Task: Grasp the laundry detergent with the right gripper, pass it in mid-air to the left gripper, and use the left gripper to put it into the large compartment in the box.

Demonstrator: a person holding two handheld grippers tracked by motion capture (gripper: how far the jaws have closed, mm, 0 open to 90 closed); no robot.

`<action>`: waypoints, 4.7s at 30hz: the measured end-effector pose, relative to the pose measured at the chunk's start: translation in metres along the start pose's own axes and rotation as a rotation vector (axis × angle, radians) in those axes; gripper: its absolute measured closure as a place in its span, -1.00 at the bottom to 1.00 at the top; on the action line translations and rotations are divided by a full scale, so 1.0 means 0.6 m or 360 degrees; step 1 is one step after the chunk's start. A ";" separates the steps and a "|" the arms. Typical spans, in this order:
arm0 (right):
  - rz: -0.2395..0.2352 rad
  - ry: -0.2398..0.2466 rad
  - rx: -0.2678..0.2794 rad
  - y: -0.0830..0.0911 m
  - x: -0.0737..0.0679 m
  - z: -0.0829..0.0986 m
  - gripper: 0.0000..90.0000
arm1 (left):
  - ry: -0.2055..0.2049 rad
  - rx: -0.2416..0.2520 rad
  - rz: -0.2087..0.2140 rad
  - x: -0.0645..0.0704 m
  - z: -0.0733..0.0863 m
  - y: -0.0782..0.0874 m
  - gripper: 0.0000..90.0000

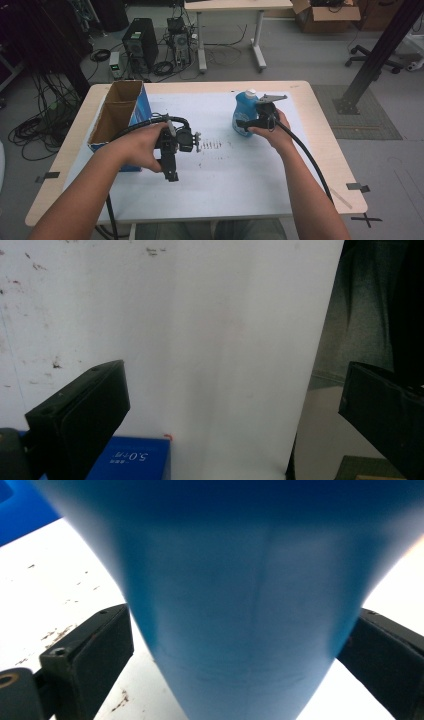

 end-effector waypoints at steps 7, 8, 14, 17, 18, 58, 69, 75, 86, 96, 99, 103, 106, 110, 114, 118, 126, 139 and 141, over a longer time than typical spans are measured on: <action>0.0017 -0.0009 0.0028 0.001 0.000 -0.001 -0.81 | 0.0001 -0.0004 -0.0001 0.000 0.000 -0.001 -1.00; 0.0014 -0.0005 0.0030 0.001 -0.002 -0.001 -0.75 | 0.0002 -0.0003 0.0001 0.000 -0.001 -0.001 -1.00; 0.0014 -0.0006 0.0046 -0.001 -0.003 -0.002 -0.68 | -0.0002 -0.0001 0.0000 0.001 -0.003 0.000 -1.00; 0.0015 -0.0010 0.0053 -0.001 -0.004 -0.002 -0.65 | -0.0001 -0.0002 0.0000 0.001 -0.003 0.000 -1.00; 0.0005 -0.0025 0.0065 -0.001 -0.004 -0.003 -0.62 | 0.0003 -0.0003 -0.0001 0.000 -0.003 0.000 -1.00; 0.0051 0.0124 0.0111 -0.002 -0.006 -0.005 0.04 | 0.0004 0.0018 -0.0003 0.000 -0.005 -0.001 -1.00; -0.0122 0.0204 0.0166 0.056 -0.024 -0.057 0.04 | 0.0014 0.0039 -0.0012 -0.006 -0.006 0.008 -1.00; -0.0219 0.0254 0.0136 0.085 -0.030 -0.067 0.04 | 0.0017 0.0054 -0.0025 -0.008 -0.008 0.016 -1.00; -0.0490 0.0462 0.0054 0.134 -0.069 -0.066 0.04 | 0.0019 0.0060 -0.0050 -0.008 -0.011 0.030 -1.00; -0.0679 0.0596 0.0025 0.142 -0.101 -0.033 0.03 | 0.0009 0.0053 -0.0060 -0.008 -0.022 0.037 -1.00; -0.0764 0.0612 0.0008 0.140 -0.118 -0.015 0.03 | 0.0003 0.0056 -0.0063 -0.007 -0.028 0.040 -1.00; -0.0841 0.0640 0.0008 0.140 -0.138 -0.005 0.03 | 0.0005 0.0053 -0.0063 -0.008 -0.031 0.040 -1.00; -0.0886 0.0650 0.0007 0.139 -0.152 0.001 0.03 | 0.0004 0.0057 -0.0064 -0.008 -0.034 0.042 -1.00; -0.0936 0.0673 0.0000 0.134 -0.171 0.008 0.03 | 0.0002 0.0064 -0.0062 -0.008 -0.038 0.043 -1.00; -0.0966 0.0686 -0.0002 0.127 -0.187 0.014 0.03 | -0.0003 0.0066 -0.0060 -0.008 -0.040 0.043 -1.00; -0.1017 0.0706 -0.0011 0.114 -0.216 0.022 0.03 | -0.0007 0.0078 -0.0056 -0.009 -0.043 0.046 -1.00; -0.1079 0.0725 -0.0001 0.097 -0.252 0.027 0.03 | -0.0013 0.0082 -0.0057 -0.010 -0.047 0.048 -1.00; -0.1143 0.0666 0.0007 0.071 -0.295 0.032 0.02 | -0.0039 0.0083 -0.0046 -0.005 -0.064 0.049 -1.00; -0.1153 0.0658 0.0013 0.068 -0.301 0.031 0.02 | -0.0045 0.0083 -0.0045 -0.004 -0.065 0.049 -1.00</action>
Point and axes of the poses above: each handheld gripper's, and its own axes: y roughly backward along the jaws, z roughly out of its underside, x roughly to its right, the point moved 6 cm from there along -y, roughly forward along the jaws, and after that the axes turned 8 degrees about x, right-handed, at the moved point
